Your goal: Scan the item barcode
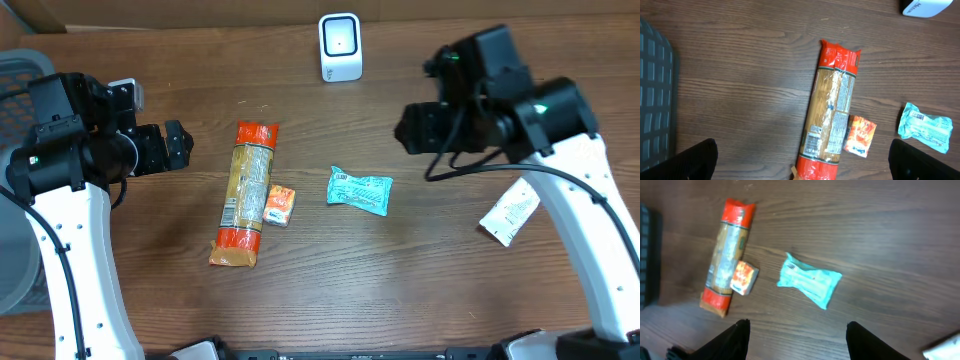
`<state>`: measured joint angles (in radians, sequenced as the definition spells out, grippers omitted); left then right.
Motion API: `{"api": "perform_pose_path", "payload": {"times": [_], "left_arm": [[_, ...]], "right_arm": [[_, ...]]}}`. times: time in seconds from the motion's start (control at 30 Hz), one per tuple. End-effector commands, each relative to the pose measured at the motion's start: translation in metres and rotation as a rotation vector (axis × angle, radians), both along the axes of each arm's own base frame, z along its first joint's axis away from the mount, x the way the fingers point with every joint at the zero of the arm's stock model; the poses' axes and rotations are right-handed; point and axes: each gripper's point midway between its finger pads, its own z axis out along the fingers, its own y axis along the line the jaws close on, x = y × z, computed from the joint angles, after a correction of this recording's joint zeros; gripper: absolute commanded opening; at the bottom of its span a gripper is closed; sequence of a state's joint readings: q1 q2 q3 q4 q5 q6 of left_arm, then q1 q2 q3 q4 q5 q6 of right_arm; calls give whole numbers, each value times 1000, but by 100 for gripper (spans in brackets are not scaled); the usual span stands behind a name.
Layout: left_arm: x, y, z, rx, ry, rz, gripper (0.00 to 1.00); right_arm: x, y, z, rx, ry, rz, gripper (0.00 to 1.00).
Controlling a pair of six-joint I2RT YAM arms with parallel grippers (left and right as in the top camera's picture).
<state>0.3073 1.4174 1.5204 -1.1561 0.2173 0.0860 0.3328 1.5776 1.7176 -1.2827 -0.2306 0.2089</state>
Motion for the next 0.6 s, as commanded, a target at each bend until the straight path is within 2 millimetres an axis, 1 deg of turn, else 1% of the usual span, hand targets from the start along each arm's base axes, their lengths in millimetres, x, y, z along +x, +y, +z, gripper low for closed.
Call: {"api": "perform_pose_path", "payload": {"times": [0.0, 0.1, 0.13, 0.2, 0.3, 0.4, 0.47, 0.57], "left_arm": [[1, -4, 13, 14, -40, -30, 100], [1, -4, 13, 14, -40, -30, 100], [1, -4, 13, 14, -40, -30, 100], [1, -4, 13, 14, -40, -30, 100], [1, -4, 13, 14, -40, -30, 100], [1, -4, 13, 14, -40, -30, 100], [1, -4, 13, 14, -40, -30, 100], [1, -4, 13, 14, -40, -30, 100]], "right_arm": [[-4, -6, -37, 44, 110, -14, 64], [-4, -3, -60, 136, 158, -10, 75], [-4, 1, -69, 181, 172, -1, 77], [-5, 6, -82, 238, 189, 12, 81], [-7, 13, -104, 312, 218, -2, 83], [-7, 15, -126, 335, 248, -63, 84], [-8, 17, -138, 349, 265, -96, 87], [-9, 20, -157, 360, 306, -139, 87]]}}
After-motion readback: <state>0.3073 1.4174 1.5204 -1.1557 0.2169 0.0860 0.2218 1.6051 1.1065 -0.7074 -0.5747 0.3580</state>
